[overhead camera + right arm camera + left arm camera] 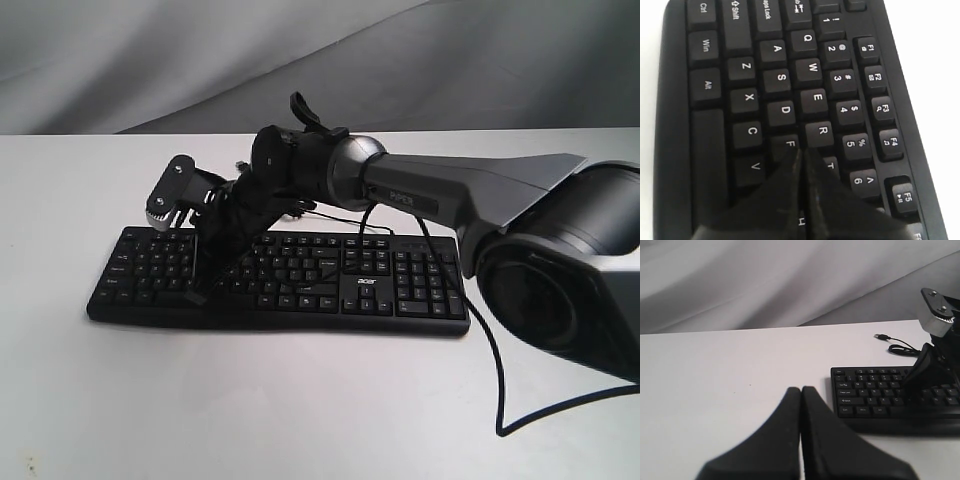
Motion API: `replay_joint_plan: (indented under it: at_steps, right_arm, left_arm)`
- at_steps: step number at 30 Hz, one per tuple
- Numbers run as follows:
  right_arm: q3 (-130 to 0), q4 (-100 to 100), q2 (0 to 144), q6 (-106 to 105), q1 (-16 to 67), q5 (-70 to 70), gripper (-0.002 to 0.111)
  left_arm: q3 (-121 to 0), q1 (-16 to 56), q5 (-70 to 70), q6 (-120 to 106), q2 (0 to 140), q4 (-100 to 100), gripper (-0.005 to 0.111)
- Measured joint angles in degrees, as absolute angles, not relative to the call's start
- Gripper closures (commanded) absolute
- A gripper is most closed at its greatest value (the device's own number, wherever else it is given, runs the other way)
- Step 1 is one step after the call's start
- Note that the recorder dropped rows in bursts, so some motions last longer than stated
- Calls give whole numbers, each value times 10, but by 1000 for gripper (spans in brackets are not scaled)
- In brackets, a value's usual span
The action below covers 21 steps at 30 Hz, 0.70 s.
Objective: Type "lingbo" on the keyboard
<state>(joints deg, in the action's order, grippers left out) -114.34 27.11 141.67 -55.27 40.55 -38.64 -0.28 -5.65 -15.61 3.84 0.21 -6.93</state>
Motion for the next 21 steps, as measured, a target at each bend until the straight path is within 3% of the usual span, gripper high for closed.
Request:
replay_joint_plan:
  at_steps: [21]
  right_arm:
    - [-1144,278,1410,-553,405,-400,108]
  left_arm:
    - [-3,-57,-156,38,2,-69,106]
